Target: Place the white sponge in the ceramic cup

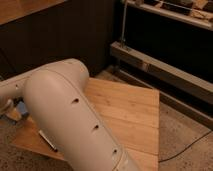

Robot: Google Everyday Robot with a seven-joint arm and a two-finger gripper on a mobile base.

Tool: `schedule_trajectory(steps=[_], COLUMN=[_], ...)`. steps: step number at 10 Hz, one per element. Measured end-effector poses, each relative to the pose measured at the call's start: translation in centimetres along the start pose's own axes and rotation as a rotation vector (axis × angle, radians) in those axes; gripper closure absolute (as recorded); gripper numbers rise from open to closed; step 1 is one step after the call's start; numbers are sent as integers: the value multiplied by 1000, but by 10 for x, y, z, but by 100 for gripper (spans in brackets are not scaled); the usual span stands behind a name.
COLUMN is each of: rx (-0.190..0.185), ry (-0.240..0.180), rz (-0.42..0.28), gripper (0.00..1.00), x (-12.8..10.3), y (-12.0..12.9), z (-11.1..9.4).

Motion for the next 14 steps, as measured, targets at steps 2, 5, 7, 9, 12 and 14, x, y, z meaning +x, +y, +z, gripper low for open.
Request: schedule_trajectory(steps=[2, 5, 7, 9, 12, 14], rx=[-8, -7, -12, -22, -41, -61], ry=[-2, 18, 38, 57, 65, 72], rz=[61, 121, 142, 164, 190, 185], gripper=[100, 100, 100, 100, 100, 100], x=[28, 68, 89, 114, 137, 145], y=[-7, -15, -11, 1, 17, 32], z=[0, -7, -13, -17, -18, -16])
